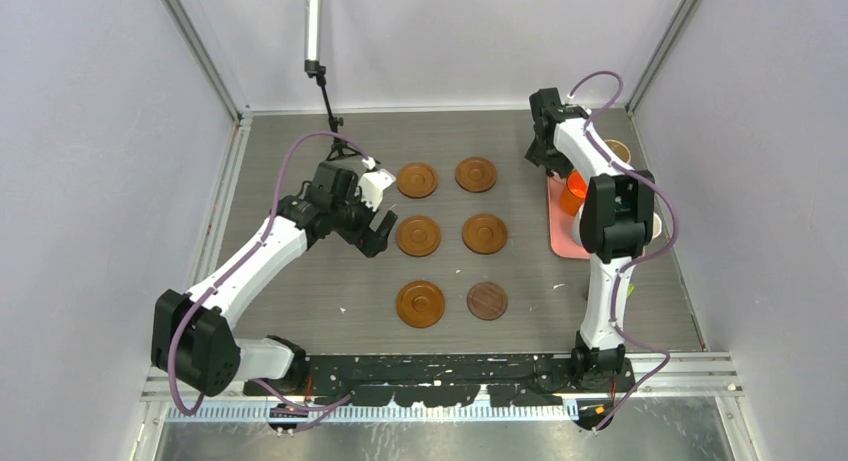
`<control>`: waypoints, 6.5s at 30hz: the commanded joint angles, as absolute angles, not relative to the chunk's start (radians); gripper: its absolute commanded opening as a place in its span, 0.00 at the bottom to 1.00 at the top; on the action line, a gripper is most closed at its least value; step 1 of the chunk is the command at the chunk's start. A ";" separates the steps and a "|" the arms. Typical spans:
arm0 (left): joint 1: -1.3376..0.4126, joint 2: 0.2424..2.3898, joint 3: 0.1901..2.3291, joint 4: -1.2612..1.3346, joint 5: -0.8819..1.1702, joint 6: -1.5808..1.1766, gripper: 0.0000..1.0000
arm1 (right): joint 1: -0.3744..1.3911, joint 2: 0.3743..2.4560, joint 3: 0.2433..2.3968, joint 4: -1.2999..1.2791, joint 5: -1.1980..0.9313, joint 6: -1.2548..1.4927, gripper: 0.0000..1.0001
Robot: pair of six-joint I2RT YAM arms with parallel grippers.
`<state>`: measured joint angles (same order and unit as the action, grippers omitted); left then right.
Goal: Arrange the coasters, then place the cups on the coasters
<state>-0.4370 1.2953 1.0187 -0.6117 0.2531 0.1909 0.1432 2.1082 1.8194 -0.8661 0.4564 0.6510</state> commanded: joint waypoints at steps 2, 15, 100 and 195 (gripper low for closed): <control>-0.430 1.306 1.058 -0.613 0.242 0.212 0.92 | 0.137 2.149 1.898 -0.827 0.521 0.647 0.68; -0.426 1.319 1.054 -0.633 0.225 0.236 0.92 | 0.119 2.232 1.941 -0.827 0.523 0.669 0.59; -0.425 1.304 1.046 -0.632 0.219 0.239 0.93 | 0.095 2.056 1.618 -0.607 0.557 0.576 0.45; -0.037 1.083 0.867 -0.654 0.306 -0.132 1.00 | 0.608 2.040 1.650 -0.017 0.108 0.101 0.00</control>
<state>-0.0444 1.0786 0.8520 -0.6567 0.2916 -0.1242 0.6086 2.0697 1.5955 -0.1879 0.0856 0.1135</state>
